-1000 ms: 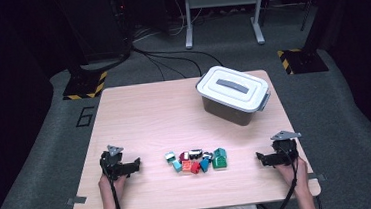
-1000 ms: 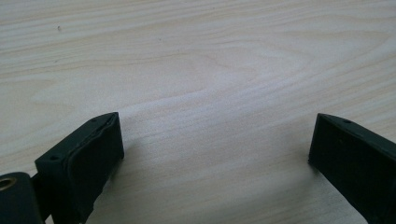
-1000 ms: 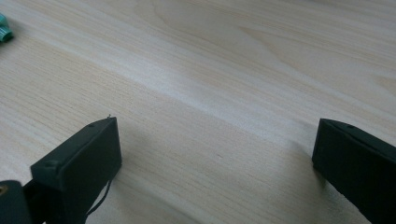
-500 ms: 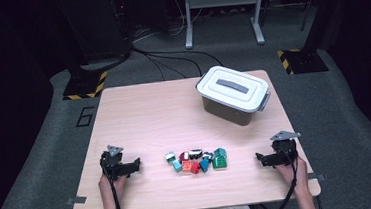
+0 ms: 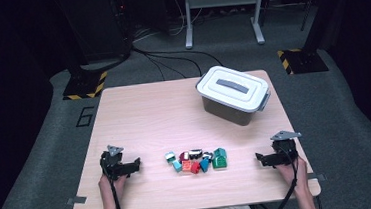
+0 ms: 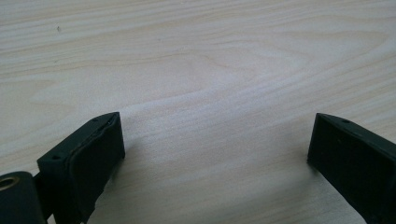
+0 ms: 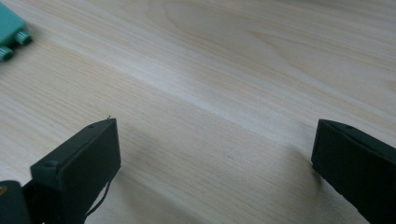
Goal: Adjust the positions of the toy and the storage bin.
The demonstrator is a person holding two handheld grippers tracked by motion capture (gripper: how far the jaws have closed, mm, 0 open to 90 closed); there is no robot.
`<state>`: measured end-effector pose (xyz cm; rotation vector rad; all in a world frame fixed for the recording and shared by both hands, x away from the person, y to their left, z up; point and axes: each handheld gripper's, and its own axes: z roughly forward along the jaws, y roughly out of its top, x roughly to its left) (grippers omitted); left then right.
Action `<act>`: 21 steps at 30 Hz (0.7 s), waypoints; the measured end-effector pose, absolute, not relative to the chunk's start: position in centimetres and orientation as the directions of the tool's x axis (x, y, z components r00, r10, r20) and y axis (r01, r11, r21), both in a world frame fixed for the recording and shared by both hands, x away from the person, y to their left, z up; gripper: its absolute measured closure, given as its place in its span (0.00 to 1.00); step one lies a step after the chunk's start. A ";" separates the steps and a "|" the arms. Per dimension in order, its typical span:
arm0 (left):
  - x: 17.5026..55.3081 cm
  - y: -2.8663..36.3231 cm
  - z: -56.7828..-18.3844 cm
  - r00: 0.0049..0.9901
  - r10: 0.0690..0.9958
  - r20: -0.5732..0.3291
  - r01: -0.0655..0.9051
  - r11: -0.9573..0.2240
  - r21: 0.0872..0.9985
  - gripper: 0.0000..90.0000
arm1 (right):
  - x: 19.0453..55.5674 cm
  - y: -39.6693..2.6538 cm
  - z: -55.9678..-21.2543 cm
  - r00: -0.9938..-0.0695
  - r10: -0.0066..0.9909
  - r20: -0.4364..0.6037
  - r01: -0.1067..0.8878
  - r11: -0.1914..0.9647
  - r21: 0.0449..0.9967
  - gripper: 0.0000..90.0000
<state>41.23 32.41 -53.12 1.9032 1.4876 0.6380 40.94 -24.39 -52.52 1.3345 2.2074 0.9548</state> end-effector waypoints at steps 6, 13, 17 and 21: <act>41.2 32.4 -53.1 0.244 0.970 -0.007 0.663 -0.162 0.731 0.04 | 40.4 -23.6 -51.8 -0.501 0.865 0.001 0.589 0.341 0.733 0.01; 41.2 32.4 -53.1 0.249 0.969 -0.002 0.665 -0.169 0.727 0.04 | 40.4 -22.6 -50.1 -0.533 0.846 0.003 0.559 0.350 0.752 0.02; 41.2 32.4 -53.1 0.244 0.970 -0.007 0.663 -0.161 0.731 0.04 | 40.6 -22.1 -49.2 -0.547 0.837 -0.005 0.542 0.359 0.760 0.02; 41.2 32.4 -53.1 0.245 0.969 -0.006 0.664 -0.163 0.730 0.04 | 41.1 -21.8 -48.6 -0.554 0.833 0.017 0.543 0.345 0.766 0.02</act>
